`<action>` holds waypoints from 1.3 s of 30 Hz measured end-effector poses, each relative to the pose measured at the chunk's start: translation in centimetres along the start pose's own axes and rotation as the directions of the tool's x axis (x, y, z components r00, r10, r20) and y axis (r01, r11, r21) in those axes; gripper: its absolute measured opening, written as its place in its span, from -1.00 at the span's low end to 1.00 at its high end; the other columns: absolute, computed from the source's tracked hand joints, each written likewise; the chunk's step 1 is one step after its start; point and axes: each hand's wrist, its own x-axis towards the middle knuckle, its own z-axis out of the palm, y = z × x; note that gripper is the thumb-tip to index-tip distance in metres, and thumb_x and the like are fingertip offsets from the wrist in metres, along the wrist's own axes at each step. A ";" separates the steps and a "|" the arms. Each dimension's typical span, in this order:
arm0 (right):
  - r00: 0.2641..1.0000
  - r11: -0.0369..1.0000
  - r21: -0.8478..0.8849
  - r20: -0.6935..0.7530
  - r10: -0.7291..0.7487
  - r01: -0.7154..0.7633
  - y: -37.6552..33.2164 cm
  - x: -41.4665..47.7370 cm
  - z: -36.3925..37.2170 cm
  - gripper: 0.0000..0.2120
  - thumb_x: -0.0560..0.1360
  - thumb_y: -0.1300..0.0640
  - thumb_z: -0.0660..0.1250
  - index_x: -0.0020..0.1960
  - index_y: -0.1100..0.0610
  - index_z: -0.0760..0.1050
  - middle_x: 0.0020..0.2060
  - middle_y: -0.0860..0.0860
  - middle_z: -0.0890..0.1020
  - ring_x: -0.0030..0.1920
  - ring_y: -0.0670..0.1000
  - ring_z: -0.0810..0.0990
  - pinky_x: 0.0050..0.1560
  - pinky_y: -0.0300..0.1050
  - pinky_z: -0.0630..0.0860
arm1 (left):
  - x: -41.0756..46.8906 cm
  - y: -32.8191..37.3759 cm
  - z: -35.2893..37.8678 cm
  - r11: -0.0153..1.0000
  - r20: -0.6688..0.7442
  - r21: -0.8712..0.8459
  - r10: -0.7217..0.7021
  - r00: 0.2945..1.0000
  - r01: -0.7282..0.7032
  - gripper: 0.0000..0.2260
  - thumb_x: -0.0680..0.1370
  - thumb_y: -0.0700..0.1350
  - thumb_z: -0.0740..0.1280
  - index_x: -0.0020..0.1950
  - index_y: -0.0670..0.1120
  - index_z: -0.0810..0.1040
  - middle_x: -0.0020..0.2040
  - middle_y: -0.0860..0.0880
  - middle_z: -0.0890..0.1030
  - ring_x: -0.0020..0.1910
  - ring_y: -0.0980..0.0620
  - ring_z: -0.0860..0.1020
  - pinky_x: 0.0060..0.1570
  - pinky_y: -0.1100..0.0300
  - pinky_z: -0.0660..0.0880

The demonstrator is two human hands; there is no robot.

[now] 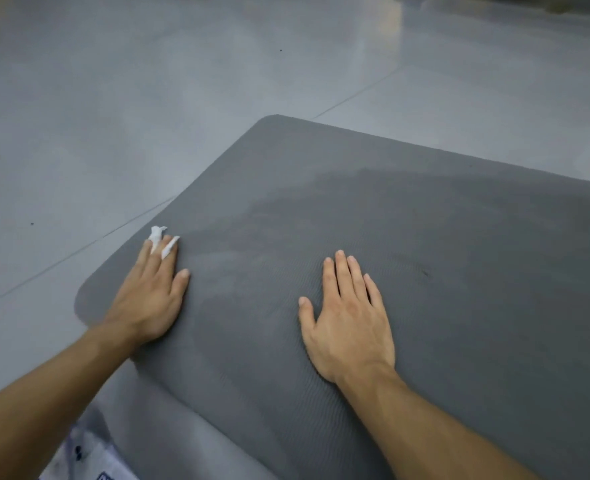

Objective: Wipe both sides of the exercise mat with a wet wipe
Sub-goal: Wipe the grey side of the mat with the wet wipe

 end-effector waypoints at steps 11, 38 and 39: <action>0.999 1.000 -0.031 -0.034 -0.002 0.001 0.0 0.2 0.1 -0.31 0.62 -0.18 -0.14 0.66 0.14 -0.01 0.65 0.05 0.00 0.64 0.01 -0.07 0.62 0.00 -0.10 | -11.6 12.2 -1.0 0.815 0.115 -0.011 0.577 0.809 -0.580 -0.40 0.70 0.12 0.09 0.68 -0.06 0.00 0.68 0.05 0.05 0.66 0.00 -0.02 0.58 0.12 -0.02; 1.000 1.000 0.012 -0.022 0.007 -0.007 0.0 0.2 -0.2 -0.33 0.65 -0.17 -0.11 0.66 0.14 -0.05 0.65 0.05 -0.04 0.64 0.01 -0.11 0.62 0.03 -0.08 | -10.9 9.0 -2.2 0.606 0.254 0.093 0.753 0.607 -0.790 -0.37 0.70 0.18 0.07 0.66 -0.15 0.11 0.67 -0.06 0.09 0.65 -0.13 0.07 0.55 0.03 0.10; 1.000 1.000 0.015 -0.019 0.007 -0.006 0.0 0.1 -0.1 -0.33 0.65 -0.17 -0.11 0.66 0.14 -0.05 0.65 0.05 -0.04 0.64 0.01 -0.11 0.62 0.03 -0.09 | -10.5 8.5 -2.4 0.602 0.255 0.089 0.756 0.603 -0.793 -0.38 0.70 0.19 0.06 0.66 -0.14 0.11 0.67 -0.05 0.09 0.65 -0.12 0.08 0.54 0.03 0.11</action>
